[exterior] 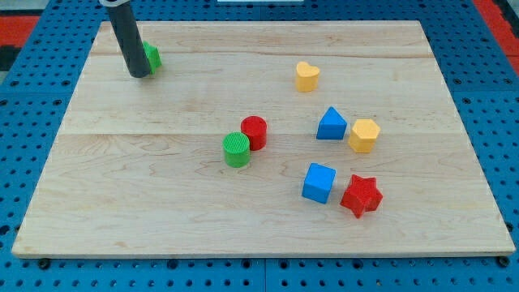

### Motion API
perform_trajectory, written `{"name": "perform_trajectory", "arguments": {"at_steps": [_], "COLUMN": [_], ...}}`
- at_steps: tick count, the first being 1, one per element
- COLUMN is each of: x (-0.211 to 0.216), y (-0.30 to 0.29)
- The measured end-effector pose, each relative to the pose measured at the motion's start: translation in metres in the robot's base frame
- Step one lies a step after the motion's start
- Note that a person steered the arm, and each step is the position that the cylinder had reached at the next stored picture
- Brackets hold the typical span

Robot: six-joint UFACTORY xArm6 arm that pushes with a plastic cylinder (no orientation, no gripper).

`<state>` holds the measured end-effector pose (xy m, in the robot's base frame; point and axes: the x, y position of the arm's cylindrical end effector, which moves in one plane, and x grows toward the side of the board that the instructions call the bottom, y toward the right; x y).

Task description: Slide the yellow heart towards the green star

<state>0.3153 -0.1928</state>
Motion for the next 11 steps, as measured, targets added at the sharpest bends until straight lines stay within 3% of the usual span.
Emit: {"name": "perform_trajectory", "arguments": {"at_steps": [2,5,7,9,11], "x": [0.012,0.061,0.051,0.008,-0.013], "y": [0.018,0.201,0.288,0.257,0.285]}}
